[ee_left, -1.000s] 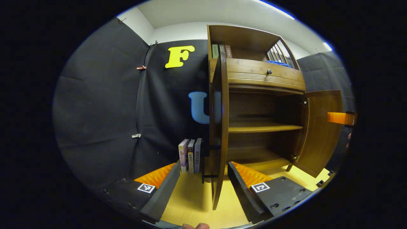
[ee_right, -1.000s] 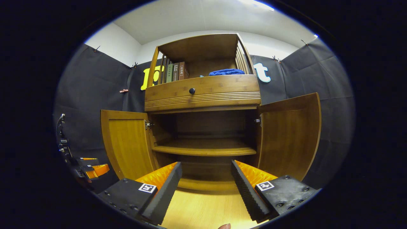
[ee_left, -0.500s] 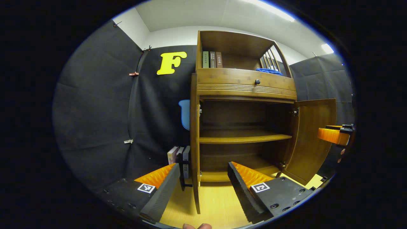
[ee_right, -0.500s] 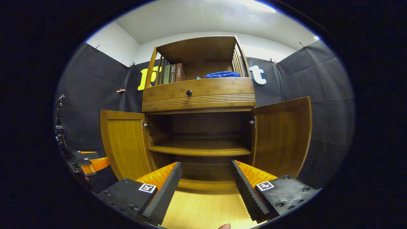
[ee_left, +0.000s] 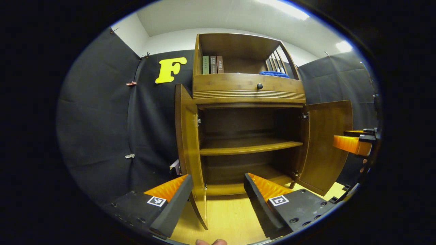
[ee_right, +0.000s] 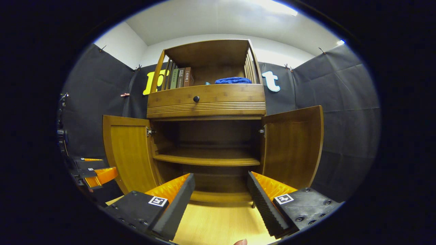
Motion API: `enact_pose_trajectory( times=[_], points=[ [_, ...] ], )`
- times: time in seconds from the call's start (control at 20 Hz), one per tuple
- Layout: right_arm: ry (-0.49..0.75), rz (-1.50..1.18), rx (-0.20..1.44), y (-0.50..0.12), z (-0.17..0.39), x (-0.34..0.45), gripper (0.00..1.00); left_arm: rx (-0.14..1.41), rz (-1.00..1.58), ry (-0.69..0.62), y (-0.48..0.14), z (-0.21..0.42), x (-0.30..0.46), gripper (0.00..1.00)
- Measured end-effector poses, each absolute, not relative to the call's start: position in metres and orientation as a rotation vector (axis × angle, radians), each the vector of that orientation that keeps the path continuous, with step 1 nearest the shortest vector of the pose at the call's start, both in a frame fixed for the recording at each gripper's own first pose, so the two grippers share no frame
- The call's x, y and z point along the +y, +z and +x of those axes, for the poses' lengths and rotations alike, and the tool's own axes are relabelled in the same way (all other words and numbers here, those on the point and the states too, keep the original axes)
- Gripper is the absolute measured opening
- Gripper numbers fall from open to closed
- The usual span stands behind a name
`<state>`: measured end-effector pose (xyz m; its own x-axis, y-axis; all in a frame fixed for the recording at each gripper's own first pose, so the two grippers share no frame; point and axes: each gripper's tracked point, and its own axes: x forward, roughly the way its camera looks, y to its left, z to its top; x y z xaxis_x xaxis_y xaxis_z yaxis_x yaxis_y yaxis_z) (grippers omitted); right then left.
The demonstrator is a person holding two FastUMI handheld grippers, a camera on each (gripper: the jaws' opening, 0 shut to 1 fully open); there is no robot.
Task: Open the right door of the double-door shoe cabinet with the right hand, and open the left door with the left hand.
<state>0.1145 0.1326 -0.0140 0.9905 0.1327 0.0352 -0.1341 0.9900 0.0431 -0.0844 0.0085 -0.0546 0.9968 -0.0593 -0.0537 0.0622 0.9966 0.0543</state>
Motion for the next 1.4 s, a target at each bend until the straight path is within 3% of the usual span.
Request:
enact_pose_trajectory(
  times=[0.15, 0.2, 0.25, 0.35, 0.4, 0.45, 1.0, 1.4],
  points=[
    [0.11, 0.012, -0.027, -0.017, 0.117, 0.125, 0.98, 0.04, 0.06, -0.057, -0.05, -0.081, 0.007, 0.94],
    [0.107, 0.003, -0.024, -0.018, 0.118, 0.124, 0.92, 0.04, 0.057, -0.057, -0.049, -0.079, 0.006, 0.94],
    [0.105, 0.0, -0.023, -0.019, 0.118, 0.124, 0.92, 0.041, 0.054, -0.059, -0.049, -0.078, 0.005, 0.94],
    [0.108, 0.006, -0.024, -0.018, 0.119, 0.125, 1.0, 0.046, 0.054, -0.061, -0.051, -0.075, 0.004, 0.94],
    [0.109, 0.009, -0.022, -0.019, 0.12, 0.125, 0.95, 0.048, 0.056, -0.06, -0.051, -0.074, 0.004, 0.94],
    [0.108, 0.01, -0.022, -0.02, 0.121, 0.124, 1.0, 0.049, 0.058, -0.058, -0.051, -0.073, 0.005, 0.93],
    [0.098, 0.015, -0.021, -0.022, 0.123, 0.123, 0.96, 0.059, 0.053, -0.058, -0.052, -0.068, 0.008, 0.93],
    [0.116, 0.02, -0.018, -0.024, 0.132, 0.13, 0.99, 0.051, 0.071, -0.037, -0.048, -0.061, 0.017, 0.95]
  ],
)
